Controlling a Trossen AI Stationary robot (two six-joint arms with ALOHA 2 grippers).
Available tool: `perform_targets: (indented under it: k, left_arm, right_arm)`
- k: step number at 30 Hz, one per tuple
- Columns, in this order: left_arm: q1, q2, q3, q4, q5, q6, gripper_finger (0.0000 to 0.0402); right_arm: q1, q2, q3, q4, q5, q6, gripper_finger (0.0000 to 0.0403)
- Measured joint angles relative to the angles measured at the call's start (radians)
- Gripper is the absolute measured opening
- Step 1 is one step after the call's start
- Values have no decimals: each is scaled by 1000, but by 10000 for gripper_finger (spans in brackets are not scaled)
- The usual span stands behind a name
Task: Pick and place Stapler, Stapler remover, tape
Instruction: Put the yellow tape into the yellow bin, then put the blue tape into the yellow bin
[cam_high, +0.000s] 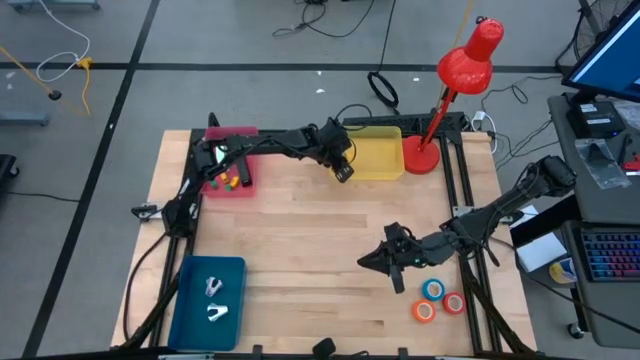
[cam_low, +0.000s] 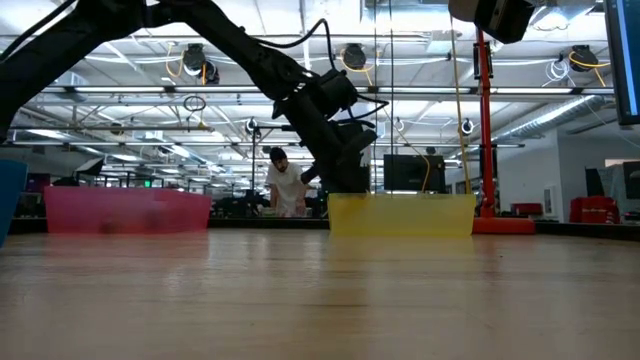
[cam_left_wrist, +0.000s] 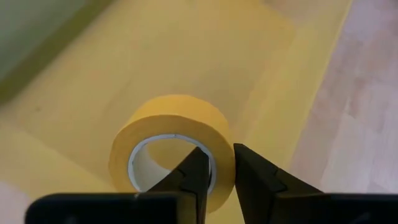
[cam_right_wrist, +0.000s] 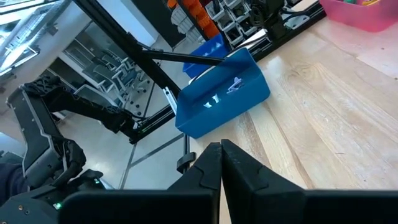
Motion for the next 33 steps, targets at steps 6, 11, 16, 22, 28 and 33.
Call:
perform_targets:
  k: [6, 11, 16, 22, 28, 33]
  left_arm:
    - [0, 0, 0, 0, 0, -2, 80]
    - [-2, 0, 0, 5, 1, 10, 82]
    - [-6, 0, 0, 7, 2, 18, 83]
    - [-8, 0, 0, 7, 10, 32, 119]
    - [-19, 0, 0, 18, 12, 15, 179]
    - [-20, -40, 0, 22, 39, -32, 207]
  right_arm:
    - [0, 0, 0, 3, 0, 0, 4]
    - [0, 0, 0, 3, 0, -1, 4]
    - [0, 0, 0, 2, 0, -5, 4]
    - [0, 0, 0, 2, -3, -6, 4]
    - [0, 0, 0, 2, -3, -7, 4]
    - [0, 0, 0, -3, -52, -7, 4]
